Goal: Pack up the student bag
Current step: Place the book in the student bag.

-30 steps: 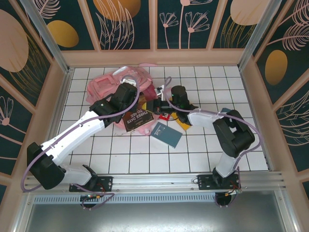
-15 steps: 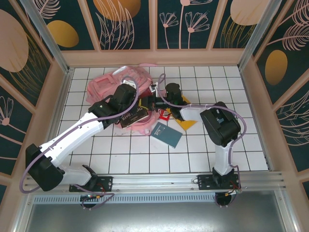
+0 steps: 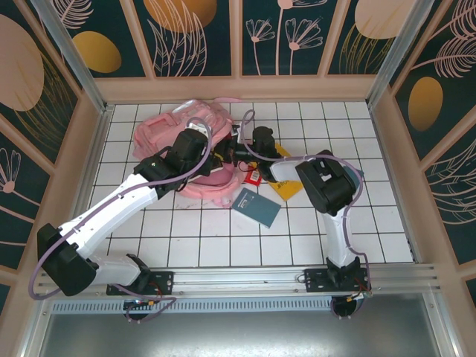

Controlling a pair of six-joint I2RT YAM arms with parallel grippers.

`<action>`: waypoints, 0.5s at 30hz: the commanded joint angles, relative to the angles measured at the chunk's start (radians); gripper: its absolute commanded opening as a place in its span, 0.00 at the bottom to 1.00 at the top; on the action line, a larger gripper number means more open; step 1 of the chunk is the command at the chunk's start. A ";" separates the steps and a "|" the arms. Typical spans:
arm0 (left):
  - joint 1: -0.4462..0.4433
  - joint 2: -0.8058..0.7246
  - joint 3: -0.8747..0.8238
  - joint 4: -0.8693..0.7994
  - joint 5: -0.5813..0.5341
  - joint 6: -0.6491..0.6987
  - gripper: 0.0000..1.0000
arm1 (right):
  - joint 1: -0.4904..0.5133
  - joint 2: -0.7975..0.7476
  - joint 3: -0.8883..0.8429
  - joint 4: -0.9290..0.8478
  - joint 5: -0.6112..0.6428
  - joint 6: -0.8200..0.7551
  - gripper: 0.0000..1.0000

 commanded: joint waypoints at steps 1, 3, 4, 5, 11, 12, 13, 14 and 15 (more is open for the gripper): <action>-0.009 -0.060 0.005 0.056 0.065 0.010 0.00 | -0.008 0.006 0.077 0.201 0.178 0.053 0.00; -0.010 -0.064 -0.001 0.055 0.065 0.010 0.00 | -0.008 0.006 0.081 0.207 0.215 0.059 0.00; -0.010 -0.066 -0.004 0.056 0.069 0.010 0.00 | -0.007 0.008 0.084 0.206 0.232 0.061 0.00; -0.009 -0.067 -0.007 0.056 0.070 0.008 0.00 | -0.007 0.011 0.085 0.208 0.248 0.064 0.00; -0.010 -0.073 -0.024 0.062 0.085 0.001 0.00 | 0.001 0.043 0.113 0.192 0.311 0.088 0.00; -0.009 -0.075 -0.027 0.064 0.084 0.002 0.00 | 0.009 0.051 0.133 0.166 0.304 0.074 0.00; -0.009 -0.075 -0.030 0.066 0.083 0.003 0.00 | 0.020 0.058 0.148 0.141 0.304 0.057 0.00; -0.010 -0.075 -0.032 0.067 0.084 0.002 0.00 | 0.030 0.064 0.159 0.110 0.312 0.039 0.00; -0.010 -0.073 -0.033 0.068 0.087 0.002 0.00 | 0.037 0.069 0.169 0.080 0.323 0.022 0.00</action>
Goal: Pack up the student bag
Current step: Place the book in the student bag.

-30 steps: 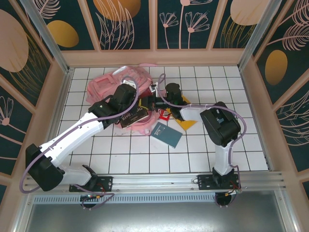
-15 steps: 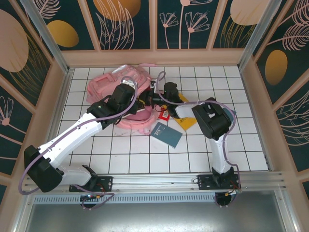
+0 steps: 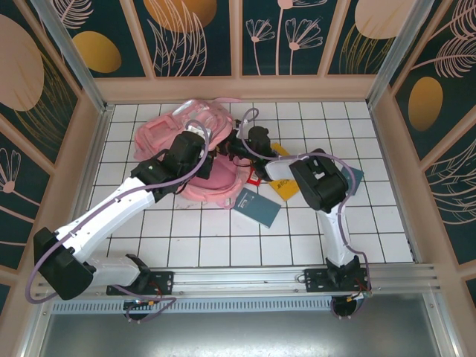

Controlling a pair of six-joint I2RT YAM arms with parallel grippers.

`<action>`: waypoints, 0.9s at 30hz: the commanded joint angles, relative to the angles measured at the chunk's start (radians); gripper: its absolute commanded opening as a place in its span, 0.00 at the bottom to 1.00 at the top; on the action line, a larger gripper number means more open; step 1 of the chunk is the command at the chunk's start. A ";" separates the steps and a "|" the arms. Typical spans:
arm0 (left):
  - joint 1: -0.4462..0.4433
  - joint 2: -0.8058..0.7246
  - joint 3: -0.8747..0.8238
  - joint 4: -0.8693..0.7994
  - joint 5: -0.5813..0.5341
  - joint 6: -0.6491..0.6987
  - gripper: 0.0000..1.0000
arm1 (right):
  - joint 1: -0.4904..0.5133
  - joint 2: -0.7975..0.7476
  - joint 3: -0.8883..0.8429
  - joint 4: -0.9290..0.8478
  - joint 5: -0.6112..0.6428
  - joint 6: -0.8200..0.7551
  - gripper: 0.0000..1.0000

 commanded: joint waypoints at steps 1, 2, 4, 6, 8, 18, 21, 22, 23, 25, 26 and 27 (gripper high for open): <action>-0.011 -0.043 0.000 0.056 0.036 0.001 0.00 | 0.023 0.002 0.090 0.024 0.094 -0.080 0.00; -0.011 -0.043 0.000 0.057 0.036 -0.002 0.00 | 0.029 0.006 0.097 -0.001 0.106 -0.097 0.00; -0.010 -0.043 0.000 0.058 0.039 -0.004 0.00 | 0.031 0.020 0.095 0.006 0.111 -0.091 0.00; -0.011 -0.045 0.000 0.056 0.042 -0.005 0.00 | 0.024 0.027 0.086 0.044 0.104 -0.069 0.00; -0.011 -0.047 -0.003 0.056 0.041 -0.004 0.00 | 0.016 0.024 0.085 0.031 0.104 -0.077 0.00; -0.011 -0.038 -0.007 0.061 0.027 -0.005 0.00 | 0.041 0.039 0.142 -0.129 0.052 -0.177 0.34; -0.011 -0.037 -0.008 0.059 0.013 -0.003 0.00 | 0.035 -0.029 0.054 -0.143 0.067 -0.216 0.46; -0.010 -0.035 -0.007 0.059 0.009 -0.002 0.00 | 0.033 -0.055 0.025 -0.148 0.068 -0.230 0.47; -0.010 -0.033 -0.006 0.059 0.005 -0.003 0.00 | 0.032 -0.077 0.002 -0.155 0.070 -0.240 0.48; -0.010 -0.031 -0.005 0.062 -0.003 -0.002 0.00 | 0.030 -0.124 -0.048 -0.180 0.071 -0.264 0.48; -0.011 -0.029 -0.004 0.063 -0.007 -0.003 0.00 | 0.029 -0.142 -0.065 -0.195 0.073 -0.276 0.48; -0.010 -0.029 -0.002 0.062 -0.008 -0.004 0.00 | 0.029 -0.163 -0.091 -0.202 0.077 -0.287 0.48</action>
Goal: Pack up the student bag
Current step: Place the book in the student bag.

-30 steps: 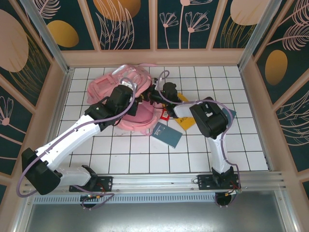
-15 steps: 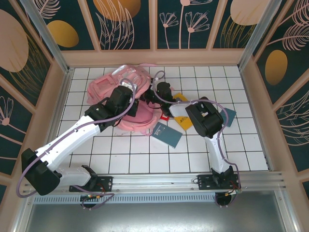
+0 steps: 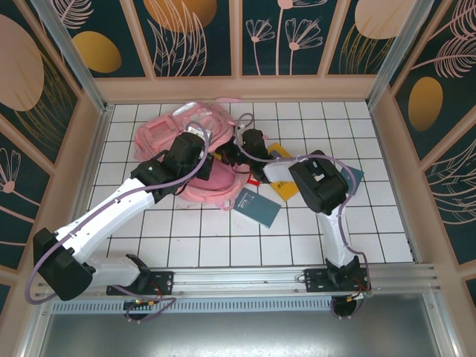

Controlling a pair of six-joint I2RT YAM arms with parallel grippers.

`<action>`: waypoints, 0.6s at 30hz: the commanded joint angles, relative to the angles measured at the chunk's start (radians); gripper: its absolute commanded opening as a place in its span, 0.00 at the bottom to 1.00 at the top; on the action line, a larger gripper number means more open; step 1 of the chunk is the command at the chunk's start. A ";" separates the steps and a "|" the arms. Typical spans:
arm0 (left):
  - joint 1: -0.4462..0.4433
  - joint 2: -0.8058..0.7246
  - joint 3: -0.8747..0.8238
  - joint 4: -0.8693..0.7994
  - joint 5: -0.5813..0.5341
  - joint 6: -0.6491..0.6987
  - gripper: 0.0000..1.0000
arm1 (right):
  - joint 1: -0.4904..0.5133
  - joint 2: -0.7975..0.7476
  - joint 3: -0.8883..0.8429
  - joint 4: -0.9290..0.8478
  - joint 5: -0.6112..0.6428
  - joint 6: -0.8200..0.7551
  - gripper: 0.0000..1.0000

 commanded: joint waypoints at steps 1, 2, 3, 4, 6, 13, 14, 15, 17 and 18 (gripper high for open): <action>-0.010 -0.023 0.009 0.061 -0.011 -0.004 0.00 | 0.004 -0.130 -0.063 0.003 0.003 -0.072 0.47; -0.011 -0.022 0.008 0.062 -0.012 -0.004 0.00 | 0.004 -0.147 -0.087 0.003 0.006 -0.072 0.45; -0.010 -0.020 0.009 0.064 -0.012 -0.004 0.00 | 0.004 -0.162 -0.108 0.010 0.006 -0.071 0.43; -0.011 -0.020 0.008 0.063 -0.009 -0.006 0.00 | 0.005 -0.172 -0.131 0.022 0.004 -0.066 0.38; -0.010 -0.016 0.007 0.067 0.001 -0.006 0.00 | 0.010 -0.173 -0.154 0.059 0.000 -0.043 0.32; -0.011 -0.006 0.000 0.067 0.027 -0.004 0.00 | 0.060 -0.062 -0.033 0.037 -0.025 -0.013 0.16; -0.012 -0.006 0.001 0.067 0.031 -0.004 0.00 | 0.066 -0.045 -0.005 0.003 -0.021 -0.020 0.14; -0.011 -0.007 -0.001 0.065 0.036 -0.005 0.00 | 0.073 -0.025 0.021 -0.017 -0.019 -0.024 0.11; -0.011 -0.011 -0.001 0.065 0.042 -0.005 0.00 | 0.082 0.012 0.059 -0.032 -0.013 -0.013 0.09; -0.010 -0.014 -0.002 0.064 0.042 -0.004 0.00 | 0.085 0.033 0.078 -0.037 -0.016 -0.009 0.08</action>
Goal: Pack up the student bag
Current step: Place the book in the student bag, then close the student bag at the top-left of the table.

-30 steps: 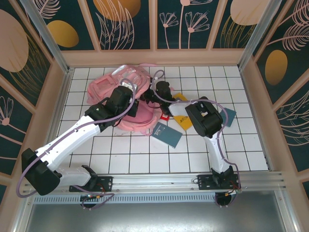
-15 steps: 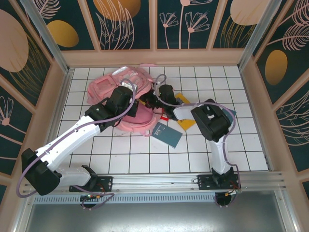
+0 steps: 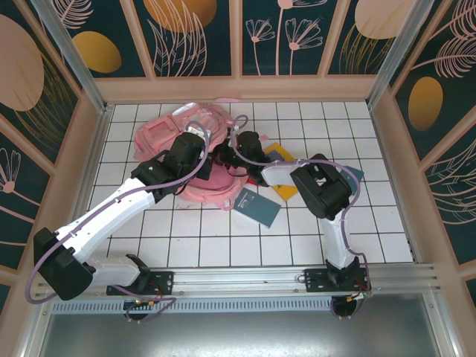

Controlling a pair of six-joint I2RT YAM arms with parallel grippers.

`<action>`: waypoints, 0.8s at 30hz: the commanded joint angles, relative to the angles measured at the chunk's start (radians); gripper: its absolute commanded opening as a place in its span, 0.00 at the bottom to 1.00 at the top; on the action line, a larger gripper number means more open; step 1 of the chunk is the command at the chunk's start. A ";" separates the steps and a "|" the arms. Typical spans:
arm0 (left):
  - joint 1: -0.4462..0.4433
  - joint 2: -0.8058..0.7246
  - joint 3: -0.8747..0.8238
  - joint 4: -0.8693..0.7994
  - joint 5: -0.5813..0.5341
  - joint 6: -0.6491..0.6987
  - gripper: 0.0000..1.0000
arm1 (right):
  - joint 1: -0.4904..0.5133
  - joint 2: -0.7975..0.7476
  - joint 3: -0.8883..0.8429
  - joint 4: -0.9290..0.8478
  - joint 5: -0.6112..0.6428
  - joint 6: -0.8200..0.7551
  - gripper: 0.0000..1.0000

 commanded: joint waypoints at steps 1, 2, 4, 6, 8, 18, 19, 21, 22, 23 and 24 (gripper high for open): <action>-0.010 -0.020 -0.003 0.063 0.043 -0.003 0.00 | 0.029 0.075 0.086 -0.039 -0.013 0.004 0.08; -0.011 -0.021 -0.004 0.063 0.042 -0.003 0.00 | 0.032 0.090 0.100 -0.044 -0.014 0.002 0.08; -0.011 -0.023 -0.004 0.062 0.037 -0.002 0.00 | 0.035 0.101 0.114 -0.045 -0.018 -0.003 0.08; -0.009 -0.026 -0.010 0.062 0.031 -0.002 0.00 | 0.034 0.086 0.100 -0.048 -0.019 -0.017 0.09; -0.009 -0.029 -0.018 0.064 0.025 -0.001 0.00 | 0.031 0.047 0.063 -0.054 -0.012 -0.044 0.10; -0.009 -0.047 -0.012 0.079 0.019 -0.053 0.52 | -0.025 -0.381 -0.288 -0.196 0.106 -0.257 0.32; -0.010 -0.047 -0.007 0.080 0.021 -0.069 0.50 | -0.033 -0.423 -0.323 -0.212 0.116 -0.272 0.33; -0.010 -0.047 0.007 0.084 0.027 -0.116 0.50 | -0.055 -0.518 -0.403 -0.250 0.139 -0.303 0.35; -0.010 -0.046 0.008 0.090 0.034 -0.141 0.51 | -0.068 -0.559 -0.437 -0.268 0.148 -0.318 0.36; -0.010 -0.044 0.007 0.103 0.054 -0.171 0.51 | -0.083 -0.602 -0.472 -0.292 0.160 -0.337 0.36; -0.011 -0.043 0.001 0.121 0.081 -0.205 0.51 | -0.103 -0.647 -0.500 -0.321 0.173 -0.358 0.37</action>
